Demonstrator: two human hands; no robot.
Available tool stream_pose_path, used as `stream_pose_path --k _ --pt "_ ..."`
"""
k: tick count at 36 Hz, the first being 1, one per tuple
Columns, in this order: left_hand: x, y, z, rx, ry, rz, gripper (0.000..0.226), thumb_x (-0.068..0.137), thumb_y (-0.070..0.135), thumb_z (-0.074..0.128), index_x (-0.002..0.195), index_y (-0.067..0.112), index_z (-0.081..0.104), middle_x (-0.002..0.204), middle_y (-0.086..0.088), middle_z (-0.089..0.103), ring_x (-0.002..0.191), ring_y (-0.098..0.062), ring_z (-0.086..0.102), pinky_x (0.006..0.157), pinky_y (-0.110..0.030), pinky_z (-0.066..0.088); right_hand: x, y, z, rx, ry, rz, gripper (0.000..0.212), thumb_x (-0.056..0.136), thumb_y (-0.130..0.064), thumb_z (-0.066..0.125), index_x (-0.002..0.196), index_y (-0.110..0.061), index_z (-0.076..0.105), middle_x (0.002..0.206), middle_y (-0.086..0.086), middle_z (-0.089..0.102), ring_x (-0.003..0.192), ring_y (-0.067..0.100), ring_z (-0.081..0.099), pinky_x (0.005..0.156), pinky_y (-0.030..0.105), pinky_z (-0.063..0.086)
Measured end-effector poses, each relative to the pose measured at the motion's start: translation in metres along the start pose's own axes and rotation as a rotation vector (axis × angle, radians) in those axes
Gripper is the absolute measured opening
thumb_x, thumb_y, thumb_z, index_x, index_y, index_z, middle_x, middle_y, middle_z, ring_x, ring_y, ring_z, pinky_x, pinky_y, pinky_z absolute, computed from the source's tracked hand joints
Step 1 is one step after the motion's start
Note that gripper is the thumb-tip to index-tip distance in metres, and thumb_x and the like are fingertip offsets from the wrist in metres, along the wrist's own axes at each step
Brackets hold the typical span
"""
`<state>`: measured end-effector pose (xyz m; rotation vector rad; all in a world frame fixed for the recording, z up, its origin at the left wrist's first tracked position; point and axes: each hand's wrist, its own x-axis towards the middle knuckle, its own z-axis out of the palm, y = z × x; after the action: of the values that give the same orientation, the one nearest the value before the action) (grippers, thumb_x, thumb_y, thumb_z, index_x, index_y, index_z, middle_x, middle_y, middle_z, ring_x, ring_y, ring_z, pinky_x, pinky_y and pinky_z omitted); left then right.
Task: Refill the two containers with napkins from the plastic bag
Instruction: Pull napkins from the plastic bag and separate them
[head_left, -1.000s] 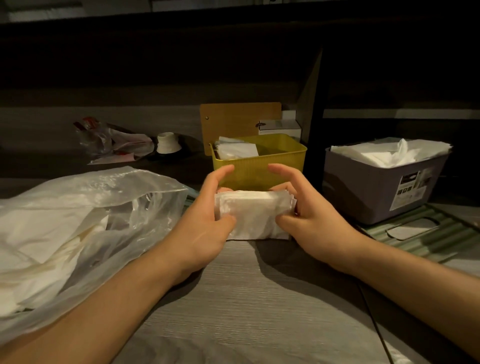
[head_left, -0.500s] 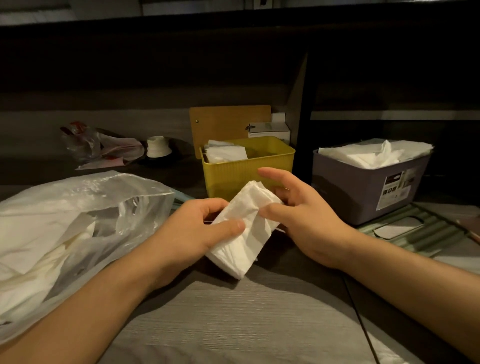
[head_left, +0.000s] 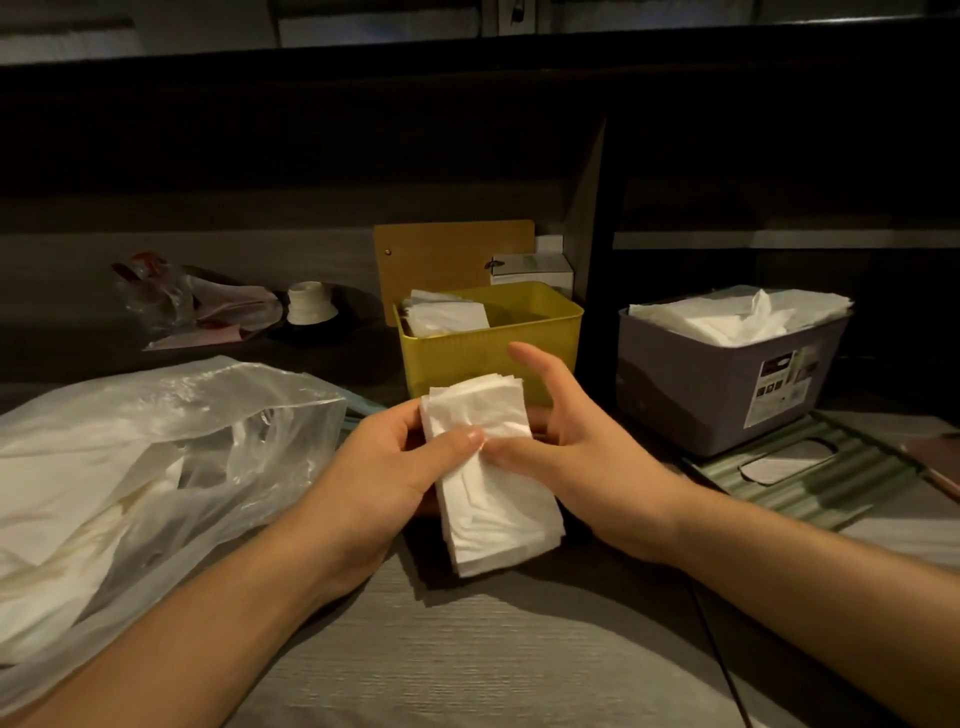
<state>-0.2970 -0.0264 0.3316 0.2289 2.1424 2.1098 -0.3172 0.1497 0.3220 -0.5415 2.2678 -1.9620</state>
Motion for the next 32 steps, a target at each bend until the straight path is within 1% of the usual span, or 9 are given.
stream_pose_path --k 7,11,15,19,22,24,26,29,32 --pt "0.003 -0.001 0.002 -0.07 0.039 -0.006 0.022 0.095 0.018 0.062 0.115 0.026 0.067 0.103 0.0 0.078 0.097 -0.018 0.075 0.088 -0.042 0.058 0.003 -0.001 -0.004 -0.02 0.117 -0.028 0.072 0.087 -0.018 0.077 0.142 -0.044 0.038 0.111 0.005 0.073 0.101 0.018 0.073 0.094 0.047 0.057" --pt "0.003 0.0 0.002 -0.142 0.046 -0.013 0.019 0.096 0.019 0.06 0.111 0.028 0.066 0.101 0.001 0.078 0.094 -0.016 0.075 0.079 -0.036 0.06 0.001 -0.008 -0.004 -0.113 0.152 -0.033 0.057 0.087 -0.023 0.077 0.127 -0.044 0.043 0.106 0.002 0.074 0.096 0.017 0.073 0.088 0.044 0.06" --pt "0.003 0.003 0.0 -0.248 0.035 -0.032 0.022 0.1 0.023 0.053 0.117 0.018 0.065 0.1 -0.005 0.078 0.092 -0.021 0.076 0.075 -0.037 0.062 0.003 -0.026 -0.009 -0.093 0.199 -0.048 0.042 0.09 -0.013 0.072 0.112 -0.035 0.044 0.109 0.007 0.071 0.088 0.02 0.074 0.071 0.039 0.063" --pt "0.002 0.002 -0.001 -0.236 0.018 -0.034 0.021 0.102 0.02 0.05 0.112 0.004 0.061 0.087 -0.015 0.07 0.073 -0.025 0.071 0.063 -0.032 0.062 0.018 -0.054 -0.024 -0.067 0.307 -0.062 0.044 0.092 -0.009 0.069 0.12 -0.027 0.041 0.106 0.008 0.067 0.077 0.019 0.074 0.058 0.032 0.06" --pt "0.003 -0.001 -0.002 -0.165 0.008 -0.024 0.017 0.103 0.018 0.051 0.106 0.005 0.062 0.08 -0.012 0.07 0.073 -0.025 0.071 0.061 -0.029 0.058 0.05 -0.072 -0.037 -0.174 0.355 -0.076 0.048 0.093 -0.007 0.068 0.127 -0.023 0.038 0.106 0.009 0.065 0.073 0.017 0.073 0.057 0.026 0.057" --pt "0.004 -0.001 -0.003 -0.141 0.009 -0.022 0.018 0.103 0.017 0.052 0.109 0.006 0.063 0.079 -0.01 0.071 0.074 -0.025 0.072 0.062 -0.029 0.058 0.078 -0.081 -0.045 -0.28 0.364 -0.086 0.049 0.093 -0.005 0.068 0.126 -0.023 0.036 0.112 0.012 0.063 0.085 0.021 0.07 0.06 0.029 0.059" --pt "0.004 -0.001 -0.004 -0.127 -0.003 -0.016 0.018 0.103 0.016 0.051 0.11 0.005 0.063 0.079 -0.01 0.07 0.073 -0.024 0.072 0.064 -0.029 0.059 0.102 -0.089 -0.05 -0.432 0.368 -0.05 0.051 0.092 -0.005 0.065 0.127 -0.024 0.034 0.115 0.014 0.061 0.095 0.025 0.066 0.073 0.037 0.06" --pt "0.003 0.001 -0.004 -0.115 -0.02 -0.011 0.017 0.103 0.012 0.05 0.11 0.003 0.063 0.08 -0.011 0.069 0.071 -0.022 0.07 0.062 -0.027 0.058 0.127 -0.097 -0.05 -0.697 0.288 0.091 0.049 0.095 -0.006 0.057 0.137 -0.018 0.034 0.124 0.018 0.054 0.104 0.026 0.057 0.09 0.041 0.05" --pt "0.003 0.002 -0.005 -0.107 -0.033 -0.009 0.016 0.103 0.011 0.051 0.11 0.003 0.063 0.081 -0.011 0.069 0.07 -0.021 0.07 0.062 -0.026 0.057 0.141 -0.096 -0.045 -0.944 0.225 0.244 0.06 0.099 -0.01 0.053 0.151 -0.013 0.023 0.122 0.017 0.05 0.103 0.027 0.051 0.084 0.035 0.047"
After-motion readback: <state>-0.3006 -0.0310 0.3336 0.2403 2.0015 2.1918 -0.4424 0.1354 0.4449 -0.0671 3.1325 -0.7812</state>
